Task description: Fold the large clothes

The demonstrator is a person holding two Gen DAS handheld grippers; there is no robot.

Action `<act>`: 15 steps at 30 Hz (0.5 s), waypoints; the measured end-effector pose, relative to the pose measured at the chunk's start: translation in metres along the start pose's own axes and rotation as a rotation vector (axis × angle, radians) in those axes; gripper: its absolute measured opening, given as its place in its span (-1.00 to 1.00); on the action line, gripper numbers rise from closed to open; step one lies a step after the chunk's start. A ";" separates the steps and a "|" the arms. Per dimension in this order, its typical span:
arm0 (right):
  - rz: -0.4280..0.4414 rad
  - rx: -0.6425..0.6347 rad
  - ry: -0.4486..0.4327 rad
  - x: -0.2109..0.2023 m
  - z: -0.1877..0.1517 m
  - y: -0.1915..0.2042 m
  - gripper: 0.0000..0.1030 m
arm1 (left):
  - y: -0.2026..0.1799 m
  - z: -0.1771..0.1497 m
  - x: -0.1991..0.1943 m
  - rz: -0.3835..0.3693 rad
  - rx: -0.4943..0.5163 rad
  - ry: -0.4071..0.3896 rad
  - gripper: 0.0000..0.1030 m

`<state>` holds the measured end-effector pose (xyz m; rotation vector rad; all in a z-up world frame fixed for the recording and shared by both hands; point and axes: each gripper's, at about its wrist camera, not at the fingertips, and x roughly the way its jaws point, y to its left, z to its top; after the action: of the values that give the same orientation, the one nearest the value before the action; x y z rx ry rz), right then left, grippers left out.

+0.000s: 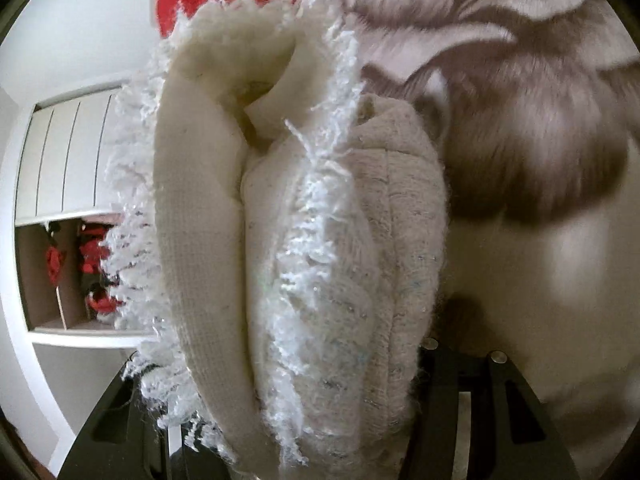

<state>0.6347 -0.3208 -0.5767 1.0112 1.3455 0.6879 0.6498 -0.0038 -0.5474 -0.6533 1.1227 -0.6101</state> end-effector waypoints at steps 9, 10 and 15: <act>-0.046 0.078 0.003 0.009 0.032 -0.047 0.37 | 0.007 -0.009 0.005 0.090 0.025 0.089 0.69; -0.079 0.085 0.001 0.009 0.031 -0.043 0.38 | 0.003 -0.013 -0.002 0.102 0.029 0.085 0.69; -0.346 -0.011 -0.069 -0.030 0.029 -0.005 0.50 | -0.017 -0.020 -0.030 0.254 0.093 0.021 0.69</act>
<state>0.6584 -0.3551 -0.5697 0.7598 1.4094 0.3960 0.6195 0.0036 -0.5223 -0.4169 1.1683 -0.4487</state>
